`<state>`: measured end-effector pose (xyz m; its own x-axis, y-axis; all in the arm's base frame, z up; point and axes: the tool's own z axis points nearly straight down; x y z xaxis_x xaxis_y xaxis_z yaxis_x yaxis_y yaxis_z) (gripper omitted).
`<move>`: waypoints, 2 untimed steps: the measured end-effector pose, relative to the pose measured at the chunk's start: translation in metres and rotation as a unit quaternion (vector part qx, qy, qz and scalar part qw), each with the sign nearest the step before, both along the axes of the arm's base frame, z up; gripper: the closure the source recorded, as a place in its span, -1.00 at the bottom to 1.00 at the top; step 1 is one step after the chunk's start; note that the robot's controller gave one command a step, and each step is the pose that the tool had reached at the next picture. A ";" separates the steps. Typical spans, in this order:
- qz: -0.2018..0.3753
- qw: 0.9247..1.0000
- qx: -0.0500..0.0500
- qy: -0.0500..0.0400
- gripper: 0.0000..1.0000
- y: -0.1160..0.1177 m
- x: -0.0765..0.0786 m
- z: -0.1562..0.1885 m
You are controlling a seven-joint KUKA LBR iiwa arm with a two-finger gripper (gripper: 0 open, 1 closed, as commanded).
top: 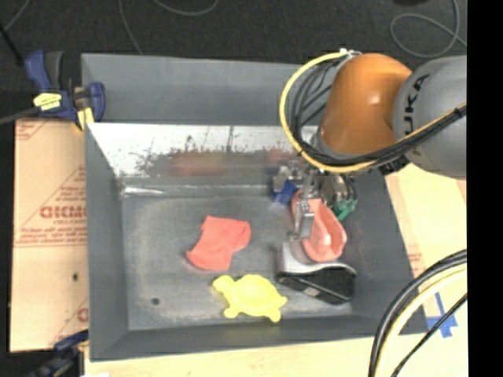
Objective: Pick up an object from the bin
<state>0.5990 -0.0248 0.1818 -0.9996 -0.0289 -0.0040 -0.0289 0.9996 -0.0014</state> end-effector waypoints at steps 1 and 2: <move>0.025 1.000 -0.001 0.000 -1.00 0.034 0.011 -0.007; 0.049 0.999 0.000 -0.005 -1.00 0.058 -0.009 -0.052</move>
Offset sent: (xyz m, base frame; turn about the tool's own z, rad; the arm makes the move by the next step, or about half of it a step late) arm -0.0409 0.0674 -0.0957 -0.1249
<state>0.5901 0.0331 0.1296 -0.9919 -0.1259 -0.0143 -0.1259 0.9920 -0.0014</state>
